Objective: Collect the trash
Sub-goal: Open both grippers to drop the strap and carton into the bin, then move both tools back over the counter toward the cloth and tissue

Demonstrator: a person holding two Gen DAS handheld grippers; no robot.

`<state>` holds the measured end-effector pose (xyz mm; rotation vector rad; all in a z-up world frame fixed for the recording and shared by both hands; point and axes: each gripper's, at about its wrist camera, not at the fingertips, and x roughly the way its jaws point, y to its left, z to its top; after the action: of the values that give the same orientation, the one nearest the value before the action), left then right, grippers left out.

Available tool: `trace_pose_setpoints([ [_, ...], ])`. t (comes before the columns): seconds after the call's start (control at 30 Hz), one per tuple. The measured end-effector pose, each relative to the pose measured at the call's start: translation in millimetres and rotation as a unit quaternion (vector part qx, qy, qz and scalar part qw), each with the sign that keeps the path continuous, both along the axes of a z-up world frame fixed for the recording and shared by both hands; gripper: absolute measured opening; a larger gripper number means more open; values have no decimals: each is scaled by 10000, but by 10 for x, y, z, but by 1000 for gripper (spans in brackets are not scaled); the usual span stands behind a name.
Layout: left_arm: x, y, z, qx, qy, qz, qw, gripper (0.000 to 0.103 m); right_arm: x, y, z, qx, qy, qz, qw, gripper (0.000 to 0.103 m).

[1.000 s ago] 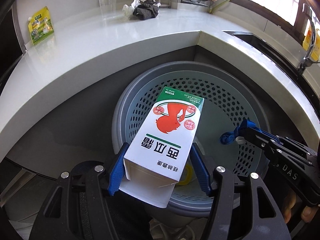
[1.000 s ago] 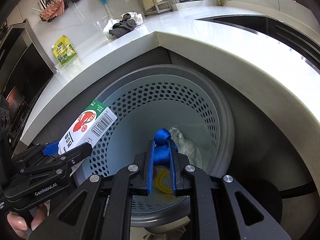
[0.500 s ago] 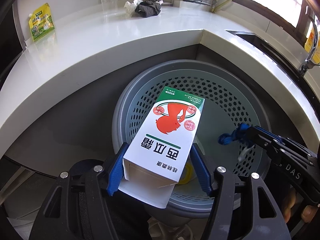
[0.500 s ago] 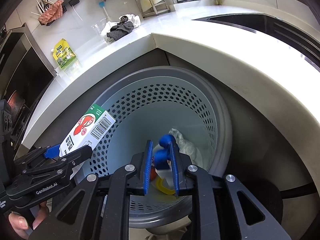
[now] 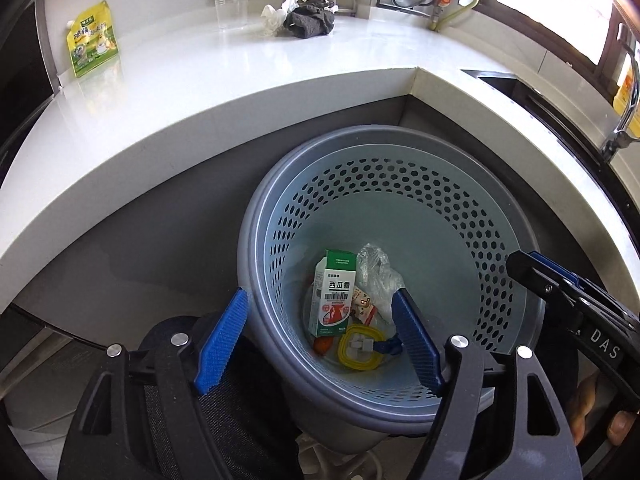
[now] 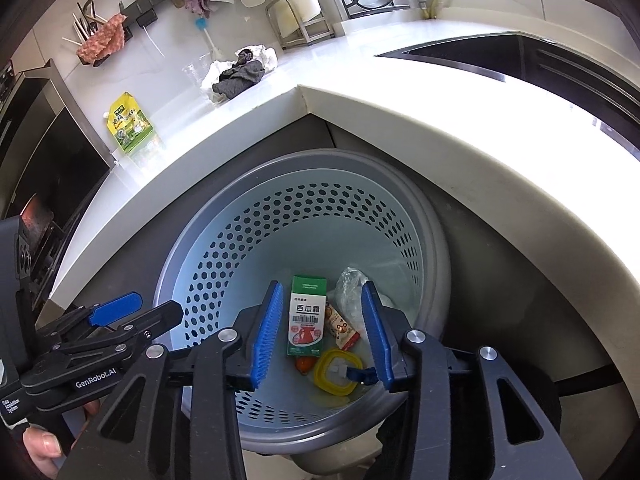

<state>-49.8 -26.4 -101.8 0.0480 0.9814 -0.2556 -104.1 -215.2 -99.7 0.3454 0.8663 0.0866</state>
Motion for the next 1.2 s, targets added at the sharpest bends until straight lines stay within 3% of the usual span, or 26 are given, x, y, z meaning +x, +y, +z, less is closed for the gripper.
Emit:
trace_pose_setpoints([
  [0.6,-33,108,141,-163,-154,79,9997,82,-35,-2,152,-61,-211,-69,9997,61],
  [1.2,226,474,676,-316,-924,371,9945,90,146,91,609,-346,-652,-61,9973,70],
])
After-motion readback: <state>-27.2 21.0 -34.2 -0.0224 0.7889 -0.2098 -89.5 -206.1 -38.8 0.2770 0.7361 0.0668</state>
